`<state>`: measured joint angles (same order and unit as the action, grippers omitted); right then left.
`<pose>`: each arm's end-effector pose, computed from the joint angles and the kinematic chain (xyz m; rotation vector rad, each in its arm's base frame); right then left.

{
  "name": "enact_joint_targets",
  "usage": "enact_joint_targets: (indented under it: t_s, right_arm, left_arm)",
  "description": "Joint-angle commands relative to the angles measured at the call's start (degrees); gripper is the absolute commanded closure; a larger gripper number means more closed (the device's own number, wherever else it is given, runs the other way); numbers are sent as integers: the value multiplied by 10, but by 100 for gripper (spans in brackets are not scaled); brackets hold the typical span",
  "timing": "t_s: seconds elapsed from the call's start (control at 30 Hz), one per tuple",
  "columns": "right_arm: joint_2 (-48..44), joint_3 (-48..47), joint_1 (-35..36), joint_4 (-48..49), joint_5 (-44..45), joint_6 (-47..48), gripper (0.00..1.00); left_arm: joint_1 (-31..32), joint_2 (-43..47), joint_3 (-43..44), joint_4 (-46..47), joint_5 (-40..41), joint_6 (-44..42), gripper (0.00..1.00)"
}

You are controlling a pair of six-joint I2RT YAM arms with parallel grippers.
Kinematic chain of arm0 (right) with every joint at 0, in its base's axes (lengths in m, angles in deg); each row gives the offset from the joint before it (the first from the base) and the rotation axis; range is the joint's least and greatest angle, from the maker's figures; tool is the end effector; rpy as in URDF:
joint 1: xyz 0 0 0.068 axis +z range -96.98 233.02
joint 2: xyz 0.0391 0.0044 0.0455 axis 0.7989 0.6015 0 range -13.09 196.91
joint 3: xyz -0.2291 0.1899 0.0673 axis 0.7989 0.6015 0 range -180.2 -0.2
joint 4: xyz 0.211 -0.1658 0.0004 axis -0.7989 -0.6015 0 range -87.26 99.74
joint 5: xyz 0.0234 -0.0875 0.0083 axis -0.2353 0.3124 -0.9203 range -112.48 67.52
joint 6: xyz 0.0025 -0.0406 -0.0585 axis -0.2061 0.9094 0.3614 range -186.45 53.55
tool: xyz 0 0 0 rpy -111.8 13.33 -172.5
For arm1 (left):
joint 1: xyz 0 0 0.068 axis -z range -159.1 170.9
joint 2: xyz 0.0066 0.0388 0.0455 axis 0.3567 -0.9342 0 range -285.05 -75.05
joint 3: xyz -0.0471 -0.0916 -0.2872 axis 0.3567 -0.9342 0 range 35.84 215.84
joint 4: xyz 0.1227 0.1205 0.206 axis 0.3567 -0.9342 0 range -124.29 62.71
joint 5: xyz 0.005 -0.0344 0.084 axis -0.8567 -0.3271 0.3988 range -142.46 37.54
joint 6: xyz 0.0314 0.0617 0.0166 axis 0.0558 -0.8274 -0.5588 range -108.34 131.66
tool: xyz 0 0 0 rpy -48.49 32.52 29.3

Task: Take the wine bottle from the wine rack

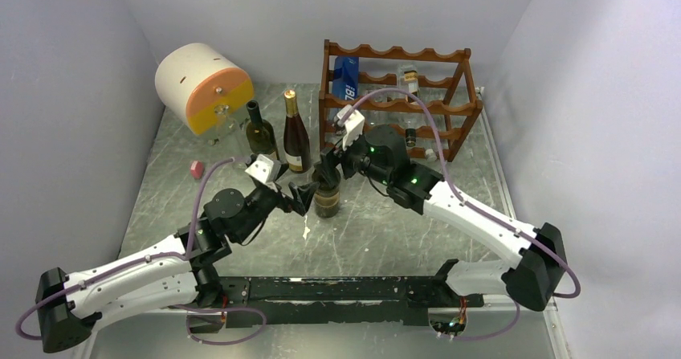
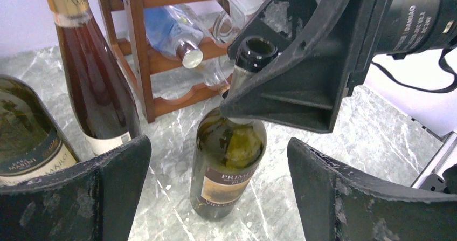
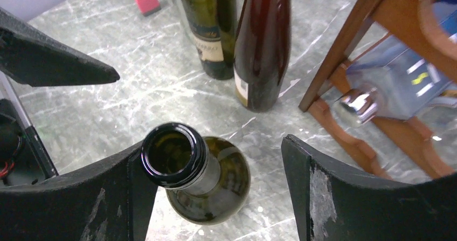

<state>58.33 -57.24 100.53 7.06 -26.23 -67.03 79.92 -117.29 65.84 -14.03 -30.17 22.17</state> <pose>0.2075 0.2321 0.3518 -0.8060 1.7401 0.6347 0.1155 -0.1493 0.3207 0.3560 1.5515 -0.6533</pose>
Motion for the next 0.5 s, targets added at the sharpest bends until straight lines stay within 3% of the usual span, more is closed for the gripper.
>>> enact_joint_targets:
  t_s: [0.0,0.33,0.47]
  right_arm:
    - [-30,-54,2,-56,40,-14,16]
    - [-71,-131,-15,-185,192,-49,8]
    - [-75,-145,-72,-229,248,-70,4]
  left_arm:
    - [-2,-7,35,-9,2,-31,1]
    - [-3,-117,151,-63,14,-49,1]
    - [-3,-171,197,-87,21,-48,1]
